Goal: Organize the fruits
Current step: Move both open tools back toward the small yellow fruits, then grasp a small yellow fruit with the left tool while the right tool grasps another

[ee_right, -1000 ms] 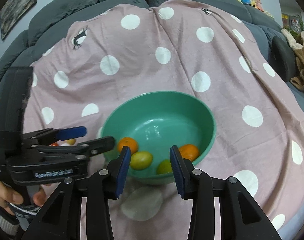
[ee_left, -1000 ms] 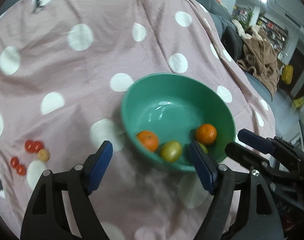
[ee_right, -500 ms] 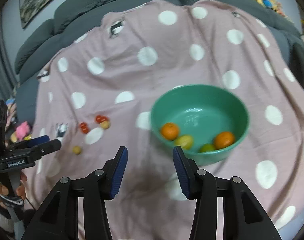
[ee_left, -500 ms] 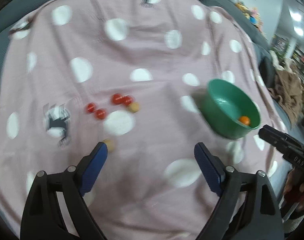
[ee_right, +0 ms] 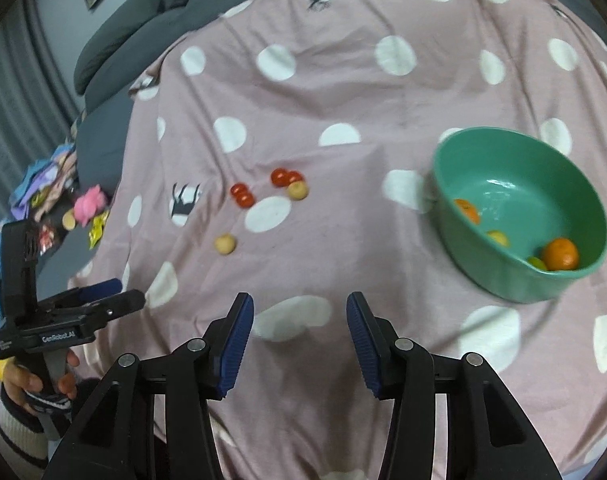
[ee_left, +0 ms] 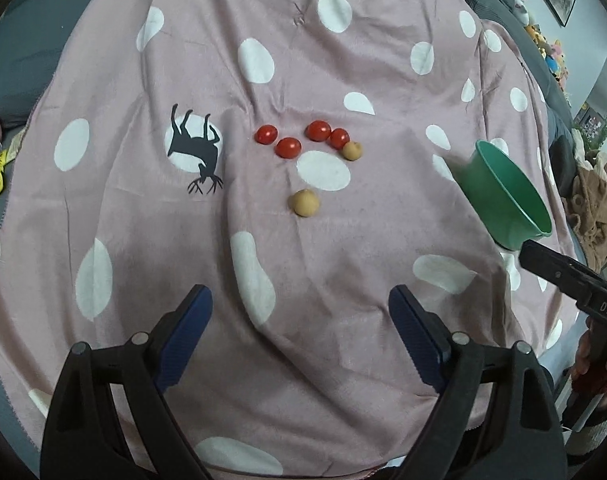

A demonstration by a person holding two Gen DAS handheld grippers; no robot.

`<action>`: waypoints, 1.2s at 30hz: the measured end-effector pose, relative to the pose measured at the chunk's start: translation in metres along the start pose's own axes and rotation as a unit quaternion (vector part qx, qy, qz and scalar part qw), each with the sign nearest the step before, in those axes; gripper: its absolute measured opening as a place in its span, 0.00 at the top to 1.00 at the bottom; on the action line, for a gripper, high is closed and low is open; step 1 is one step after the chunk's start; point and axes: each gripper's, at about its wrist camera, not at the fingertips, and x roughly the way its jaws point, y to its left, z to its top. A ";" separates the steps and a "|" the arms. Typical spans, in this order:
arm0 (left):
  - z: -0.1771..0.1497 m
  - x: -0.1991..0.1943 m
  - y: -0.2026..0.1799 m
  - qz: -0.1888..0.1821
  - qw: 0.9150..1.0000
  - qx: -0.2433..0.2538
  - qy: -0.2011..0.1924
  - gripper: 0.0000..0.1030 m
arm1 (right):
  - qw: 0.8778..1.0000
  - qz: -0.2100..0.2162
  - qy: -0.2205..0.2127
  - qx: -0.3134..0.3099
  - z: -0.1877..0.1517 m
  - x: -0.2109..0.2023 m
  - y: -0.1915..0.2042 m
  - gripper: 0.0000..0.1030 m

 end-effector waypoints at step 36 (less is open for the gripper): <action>0.075 0.115 -0.002 0.005 0.996 0.080 0.038 0.75 | 0.998 0.033 0.059 -0.021 0.038 0.097 0.014 0.53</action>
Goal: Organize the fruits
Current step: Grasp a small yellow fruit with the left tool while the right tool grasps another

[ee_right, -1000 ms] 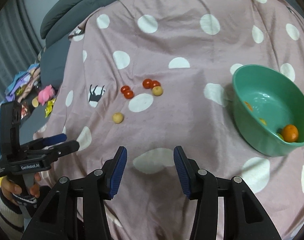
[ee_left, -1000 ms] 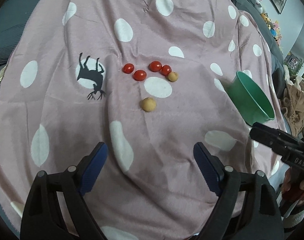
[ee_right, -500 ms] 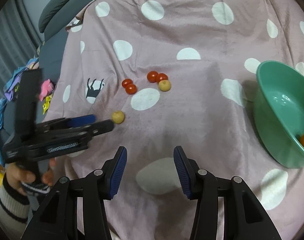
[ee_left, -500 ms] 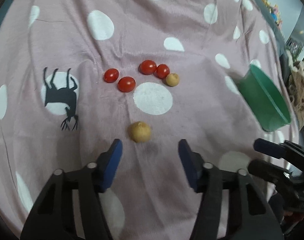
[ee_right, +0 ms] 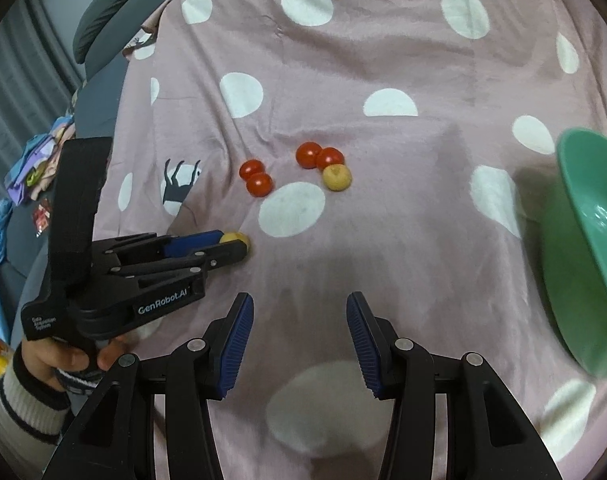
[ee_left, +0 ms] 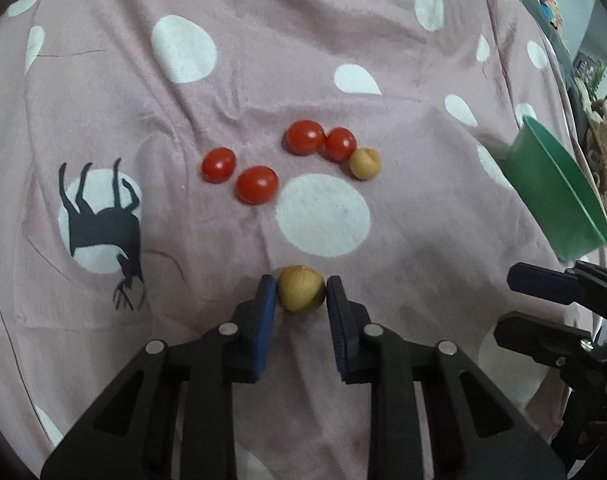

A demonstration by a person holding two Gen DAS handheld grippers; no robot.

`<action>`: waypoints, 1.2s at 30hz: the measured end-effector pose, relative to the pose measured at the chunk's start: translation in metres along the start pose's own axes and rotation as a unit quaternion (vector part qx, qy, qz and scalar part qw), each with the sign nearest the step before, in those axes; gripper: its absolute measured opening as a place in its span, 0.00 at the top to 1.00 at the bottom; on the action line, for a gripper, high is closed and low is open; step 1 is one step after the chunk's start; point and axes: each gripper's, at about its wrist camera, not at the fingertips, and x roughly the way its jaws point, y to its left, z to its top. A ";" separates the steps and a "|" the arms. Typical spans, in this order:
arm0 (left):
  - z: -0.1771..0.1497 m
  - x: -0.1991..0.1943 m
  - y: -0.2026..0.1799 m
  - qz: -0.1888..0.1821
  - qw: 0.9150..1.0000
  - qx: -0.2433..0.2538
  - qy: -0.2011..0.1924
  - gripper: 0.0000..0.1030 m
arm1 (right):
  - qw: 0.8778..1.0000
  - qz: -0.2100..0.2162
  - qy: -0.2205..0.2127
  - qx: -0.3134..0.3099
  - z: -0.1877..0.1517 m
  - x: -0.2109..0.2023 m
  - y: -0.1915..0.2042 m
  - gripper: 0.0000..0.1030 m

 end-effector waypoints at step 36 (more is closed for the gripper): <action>0.046 -0.022 0.020 -0.037 0.998 -0.027 -0.053 0.75 | 0.999 -0.039 0.025 -0.028 0.078 0.068 -0.002 0.71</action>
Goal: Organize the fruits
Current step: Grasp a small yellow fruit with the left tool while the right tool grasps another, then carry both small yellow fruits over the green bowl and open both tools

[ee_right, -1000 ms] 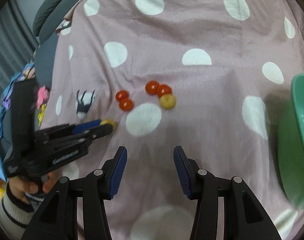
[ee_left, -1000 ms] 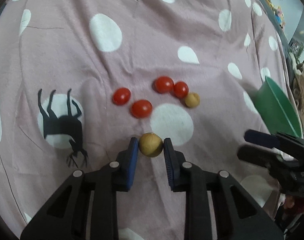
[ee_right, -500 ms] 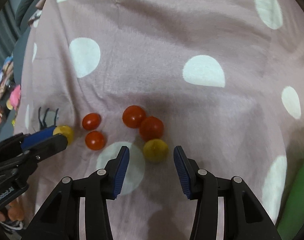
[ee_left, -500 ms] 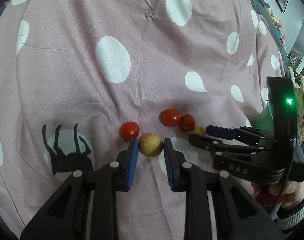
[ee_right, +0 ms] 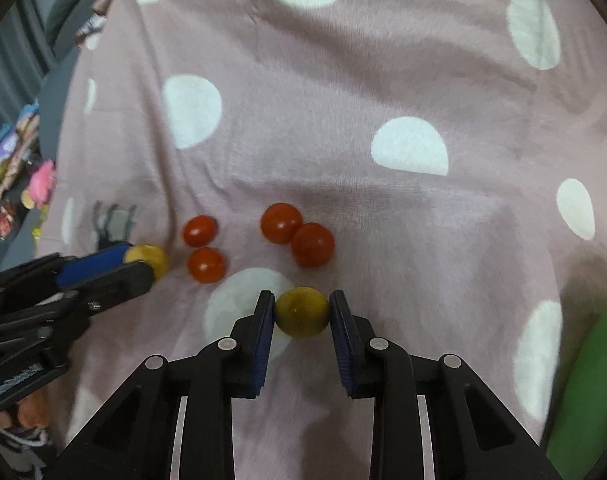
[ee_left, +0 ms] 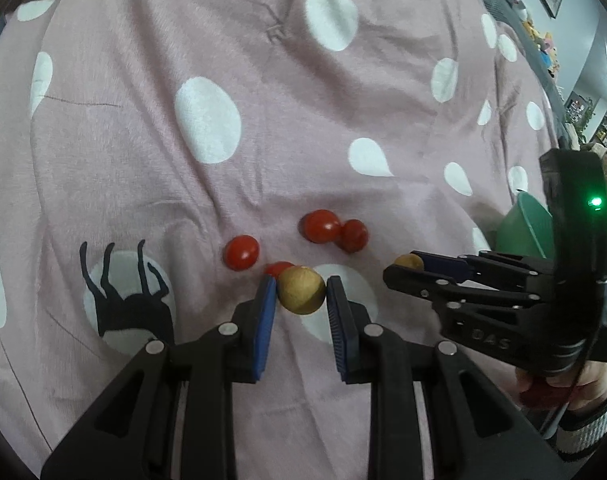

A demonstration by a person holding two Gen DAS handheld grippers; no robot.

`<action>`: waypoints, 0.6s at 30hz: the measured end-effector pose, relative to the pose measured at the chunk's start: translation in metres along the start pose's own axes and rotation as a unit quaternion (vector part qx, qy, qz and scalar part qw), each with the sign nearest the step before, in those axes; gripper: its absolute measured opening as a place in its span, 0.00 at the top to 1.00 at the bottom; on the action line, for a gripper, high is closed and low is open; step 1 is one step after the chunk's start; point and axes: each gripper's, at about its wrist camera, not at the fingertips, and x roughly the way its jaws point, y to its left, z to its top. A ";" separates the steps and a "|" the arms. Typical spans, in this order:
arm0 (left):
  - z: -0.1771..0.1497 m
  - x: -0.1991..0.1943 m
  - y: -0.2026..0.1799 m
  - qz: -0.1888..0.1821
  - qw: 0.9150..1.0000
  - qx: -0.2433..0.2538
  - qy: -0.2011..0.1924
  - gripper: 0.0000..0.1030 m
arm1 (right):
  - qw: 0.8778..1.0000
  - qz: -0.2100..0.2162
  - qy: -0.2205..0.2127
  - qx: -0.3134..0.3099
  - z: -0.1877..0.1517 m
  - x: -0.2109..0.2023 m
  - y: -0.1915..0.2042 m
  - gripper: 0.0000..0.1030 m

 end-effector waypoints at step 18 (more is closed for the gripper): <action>-0.021 -0.036 -0.103 -0.034 0.996 0.078 -0.005 0.75 | 0.995 0.029 -0.075 0.053 -0.056 -0.105 -0.034 0.71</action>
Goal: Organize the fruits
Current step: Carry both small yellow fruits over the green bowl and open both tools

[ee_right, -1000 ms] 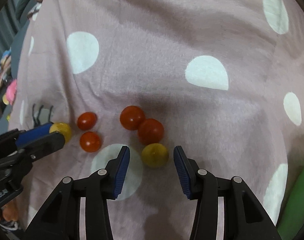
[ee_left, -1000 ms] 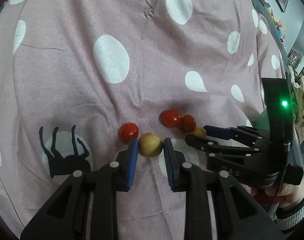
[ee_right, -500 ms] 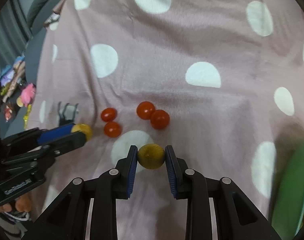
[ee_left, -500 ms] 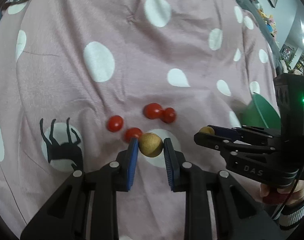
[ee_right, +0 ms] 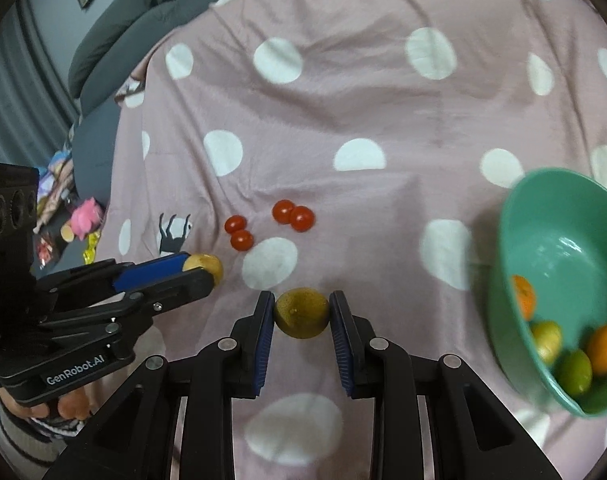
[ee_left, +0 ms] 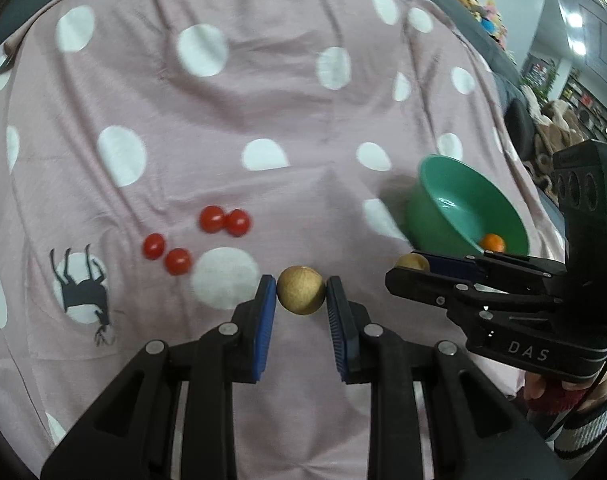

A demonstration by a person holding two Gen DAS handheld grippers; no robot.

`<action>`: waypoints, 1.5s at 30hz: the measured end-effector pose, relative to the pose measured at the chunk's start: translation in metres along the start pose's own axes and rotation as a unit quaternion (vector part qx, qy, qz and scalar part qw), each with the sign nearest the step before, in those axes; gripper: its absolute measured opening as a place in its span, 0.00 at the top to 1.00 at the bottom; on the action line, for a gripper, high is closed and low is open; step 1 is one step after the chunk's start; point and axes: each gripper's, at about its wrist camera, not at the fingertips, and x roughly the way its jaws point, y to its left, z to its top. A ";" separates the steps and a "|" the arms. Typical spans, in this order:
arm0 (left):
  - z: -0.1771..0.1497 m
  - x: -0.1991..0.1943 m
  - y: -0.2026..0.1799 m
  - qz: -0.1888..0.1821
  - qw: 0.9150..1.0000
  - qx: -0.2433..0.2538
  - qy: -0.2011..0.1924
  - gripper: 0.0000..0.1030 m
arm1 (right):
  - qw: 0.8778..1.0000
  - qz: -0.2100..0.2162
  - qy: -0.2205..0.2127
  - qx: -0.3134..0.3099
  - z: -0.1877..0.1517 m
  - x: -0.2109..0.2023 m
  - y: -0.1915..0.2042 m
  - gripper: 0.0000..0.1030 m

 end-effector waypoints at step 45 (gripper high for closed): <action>0.028 0.063 -0.113 -0.065 0.995 0.065 0.028 0.27 | 0.976 -0.111 -0.101 0.160 -0.047 -0.115 -0.156 0.56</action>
